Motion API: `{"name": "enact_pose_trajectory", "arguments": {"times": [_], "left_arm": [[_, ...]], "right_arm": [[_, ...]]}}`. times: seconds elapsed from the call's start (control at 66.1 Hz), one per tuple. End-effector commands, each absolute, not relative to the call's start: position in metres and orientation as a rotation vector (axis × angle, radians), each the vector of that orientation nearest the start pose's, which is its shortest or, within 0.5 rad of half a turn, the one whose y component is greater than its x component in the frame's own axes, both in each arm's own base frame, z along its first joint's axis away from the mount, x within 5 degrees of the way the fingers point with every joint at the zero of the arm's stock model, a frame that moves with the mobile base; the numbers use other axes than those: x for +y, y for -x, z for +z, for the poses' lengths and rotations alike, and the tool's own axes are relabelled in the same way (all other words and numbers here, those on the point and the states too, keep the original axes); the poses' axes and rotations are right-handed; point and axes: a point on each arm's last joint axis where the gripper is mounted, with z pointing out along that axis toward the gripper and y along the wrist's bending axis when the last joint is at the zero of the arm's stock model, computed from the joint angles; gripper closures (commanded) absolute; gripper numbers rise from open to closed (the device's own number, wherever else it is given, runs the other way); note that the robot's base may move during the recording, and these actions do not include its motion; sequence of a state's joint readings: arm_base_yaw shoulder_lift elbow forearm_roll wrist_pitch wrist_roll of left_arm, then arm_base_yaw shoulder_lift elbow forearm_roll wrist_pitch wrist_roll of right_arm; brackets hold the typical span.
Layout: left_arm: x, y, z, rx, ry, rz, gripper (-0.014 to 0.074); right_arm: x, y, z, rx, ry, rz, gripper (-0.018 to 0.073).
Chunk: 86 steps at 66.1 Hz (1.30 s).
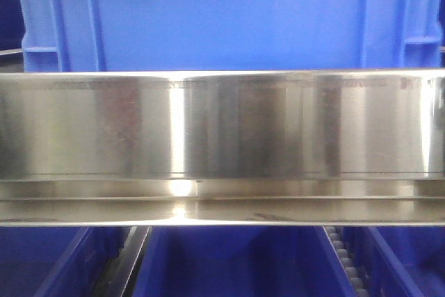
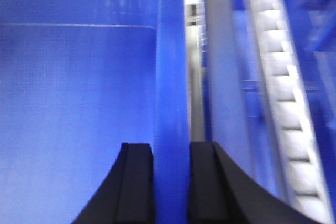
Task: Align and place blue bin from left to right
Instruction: 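Lift the gripped blue bin up off the shelf rollers with both grippers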
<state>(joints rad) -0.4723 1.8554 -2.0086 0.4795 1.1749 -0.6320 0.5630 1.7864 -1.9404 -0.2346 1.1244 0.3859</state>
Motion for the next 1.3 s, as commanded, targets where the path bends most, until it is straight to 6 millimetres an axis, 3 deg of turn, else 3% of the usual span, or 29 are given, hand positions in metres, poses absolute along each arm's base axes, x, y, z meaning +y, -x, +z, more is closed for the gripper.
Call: {"name": "enact_pose_trajectory", "arguments": {"times": [0.0, 0.242, 0.545, 0.742, 1.014, 1.15, 1.286], "left_arm": [[-0.160, -0.366, 0.428, 2.243, 0.123, 0.070, 0.0707], [-0.159, -0.339, 0.453, 2.232, 0.137, 0.034, 0.0707], [-0.164, -0.301, 0.484, 2.135, 0.152, -0.043, 0.0707], [-0.173, -0.269, 0.491, 2.112, 0.117, -0.091, 0.0707], [-0.174, -0.222, 0.480, 2.099, 0.079, -0.100, 0.0707], [-0.172, -0.202, 0.481, 2.082, 0.042, -0.128, 0.0707], [-0.164, -0.195, 0.488, 2.062, 0.053, -0.153, 0.0707]], "right_arm": [[0.189, -0.328, 0.436, 2.278, 0.209, 0.199, 0.0725], [0.177, -0.306, 0.460, 2.247, 0.186, 0.229, 0.0725], [0.182, -0.261, 0.487, 2.197, 0.203, 0.252, 0.0725], [0.176, -0.234, 0.484, 2.182, 0.221, 0.283, 0.0725], [0.167, -0.188, 0.477, 2.149, 0.227, 0.325, 0.0725], [0.171, -0.179, 0.477, 2.138, 0.217, 0.306, 0.0725], [0.174, -0.175, 0.477, 2.134, 0.238, 0.310, 0.0725]]}}
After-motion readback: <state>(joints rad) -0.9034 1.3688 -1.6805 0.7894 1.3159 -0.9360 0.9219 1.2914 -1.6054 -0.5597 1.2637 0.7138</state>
